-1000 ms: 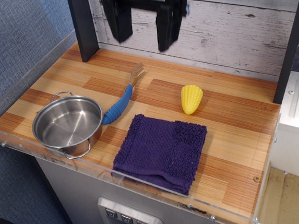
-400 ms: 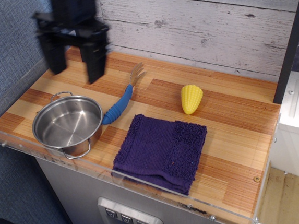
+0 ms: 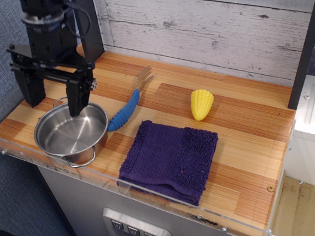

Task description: Place the pot on top of the violet cloth.

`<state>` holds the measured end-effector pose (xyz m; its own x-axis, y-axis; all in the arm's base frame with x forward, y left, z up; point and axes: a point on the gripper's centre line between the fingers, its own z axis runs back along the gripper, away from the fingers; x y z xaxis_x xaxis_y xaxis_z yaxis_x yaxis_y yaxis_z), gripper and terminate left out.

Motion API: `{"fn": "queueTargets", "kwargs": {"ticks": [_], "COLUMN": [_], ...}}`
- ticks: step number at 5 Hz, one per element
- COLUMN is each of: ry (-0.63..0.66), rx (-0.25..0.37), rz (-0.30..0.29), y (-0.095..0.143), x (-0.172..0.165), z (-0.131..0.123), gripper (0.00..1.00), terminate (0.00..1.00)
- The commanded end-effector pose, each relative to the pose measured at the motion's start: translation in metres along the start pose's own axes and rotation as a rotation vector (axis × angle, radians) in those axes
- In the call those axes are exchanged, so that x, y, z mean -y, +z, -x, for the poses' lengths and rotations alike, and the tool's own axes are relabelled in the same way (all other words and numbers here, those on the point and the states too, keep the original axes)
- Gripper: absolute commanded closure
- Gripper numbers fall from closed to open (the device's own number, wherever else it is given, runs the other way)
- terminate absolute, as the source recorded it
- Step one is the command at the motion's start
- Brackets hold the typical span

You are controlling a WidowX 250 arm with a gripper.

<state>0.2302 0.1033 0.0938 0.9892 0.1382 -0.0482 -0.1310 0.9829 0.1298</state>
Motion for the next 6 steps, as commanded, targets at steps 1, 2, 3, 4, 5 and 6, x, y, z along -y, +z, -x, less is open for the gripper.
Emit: {"fn": "queueTargets", "kwargs": {"ticks": [1,2,3,4,5,6], "ry": [0.053,0.001,-0.046,-0.074,-0.077,-0.079], "rx": [0.052,0.038,0.026,0.02,0.014,0.008], "rz": [-0.018,0.012,0.022,0.035,0.038,0.047], "y": [-0.008,-0.03,-0.048,-0.057,-0.062,-0.064], "x": [0.004,0.008,0.021,0.033,0.039,0.042], "z": [-0.012,-0.02,-0.027,-0.031,-0.032,-0.033], "gripper": [0.0,0.0,0.0,0.0,0.0,0.0], "terminate": [0.0,0.0,0.0,0.0,0.0,0.0]}}
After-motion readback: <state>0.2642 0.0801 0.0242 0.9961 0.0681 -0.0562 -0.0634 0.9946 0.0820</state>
